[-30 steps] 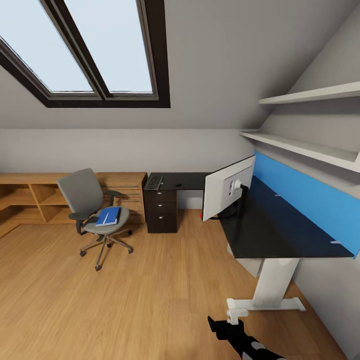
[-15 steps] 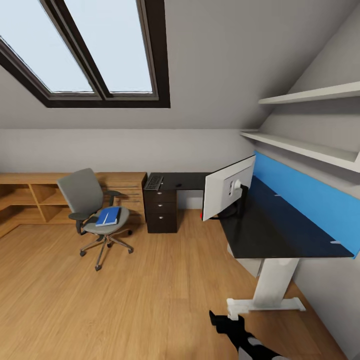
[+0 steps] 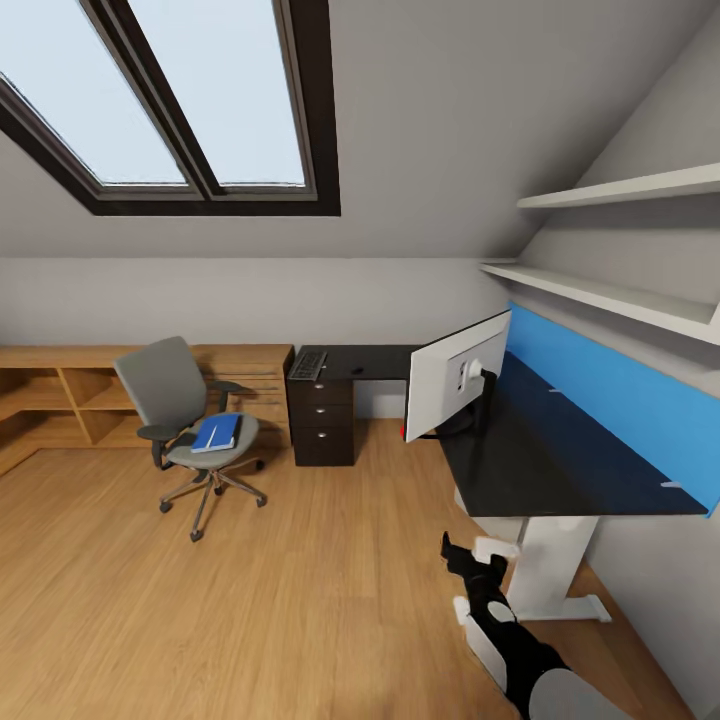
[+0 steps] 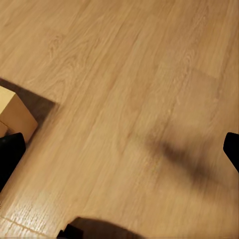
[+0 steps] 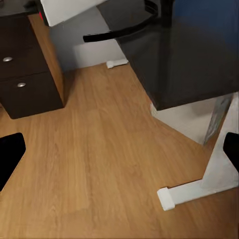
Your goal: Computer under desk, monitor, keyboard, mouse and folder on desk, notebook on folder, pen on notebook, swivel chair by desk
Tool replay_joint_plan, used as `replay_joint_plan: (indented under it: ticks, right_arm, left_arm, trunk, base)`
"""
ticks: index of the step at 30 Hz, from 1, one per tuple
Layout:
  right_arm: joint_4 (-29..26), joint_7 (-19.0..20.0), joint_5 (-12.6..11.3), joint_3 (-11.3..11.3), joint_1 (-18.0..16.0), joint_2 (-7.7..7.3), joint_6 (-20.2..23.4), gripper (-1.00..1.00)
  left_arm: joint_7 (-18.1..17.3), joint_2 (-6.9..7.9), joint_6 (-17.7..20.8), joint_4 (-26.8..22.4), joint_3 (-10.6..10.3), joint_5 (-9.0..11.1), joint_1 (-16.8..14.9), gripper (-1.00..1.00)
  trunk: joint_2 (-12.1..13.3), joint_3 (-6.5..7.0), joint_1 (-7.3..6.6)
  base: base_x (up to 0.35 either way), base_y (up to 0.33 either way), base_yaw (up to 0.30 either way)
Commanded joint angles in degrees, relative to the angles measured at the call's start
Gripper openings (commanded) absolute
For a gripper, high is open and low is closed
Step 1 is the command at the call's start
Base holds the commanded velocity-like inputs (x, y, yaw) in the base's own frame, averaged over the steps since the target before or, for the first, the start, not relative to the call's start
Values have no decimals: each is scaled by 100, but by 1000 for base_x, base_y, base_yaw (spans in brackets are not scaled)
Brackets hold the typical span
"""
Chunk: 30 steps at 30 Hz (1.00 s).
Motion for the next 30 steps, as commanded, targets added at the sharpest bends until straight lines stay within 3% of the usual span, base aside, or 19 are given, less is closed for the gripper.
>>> replay_joint_plan:
  ticks: [1,8,10,12,13,15,21,30]
  right_arm:
    - [-83,-68,-39,49,-5,-35,-21,100]
    - [-941,-320,-32,49,-85,-198,229,100]
    - [-1318,-545,-37,49,-165,-267,720,100]
    - [-1980,-808,-43,41,-241,-348,1877,100]
    - [-2148,-849,-44,37,-254,-375,2194,100]
    - [-2291,-878,-48,39,-266,-448,2437,100]
    - [-2429,-907,-59,61,-277,-586,2257,100]
    - [-2449,-906,-71,96,-278,-577,2150,100]
  left_arm:
    - [-43,-1,-11,27,5,42,-2,100]
    - [-48,27,-8,214,-1,35,-2,100]
    - [-40,77,-8,226,2,36,-2,100]
    - [-35,116,-7,235,-1,32,-2,100]
    - [-34,120,-7,237,-2,30,-2,100]
    - [-33,128,-7,237,-3,29,-2,100]
    - [-32,131,-17,236,-4,25,-2,100]
    - [-25,131,-20,234,-3,25,-2,100]
  trunk:
    - [-4,-3,2]
    - [-4,-3,2]
    - [-4,-3,2]
    - [-4,-3,2]
    - [-4,-3,2]
    - [-4,-3,2]
    - [-4,-3,2]
    - [-4,-3,2]
  base:
    - [0,0,0]
    - [0,0,0]
    - [0,0,0]
    - [0,0,0]
    - [0,0,0]
    - [0,0,0]
    - [0,0,0]
    - [18,-4,0]
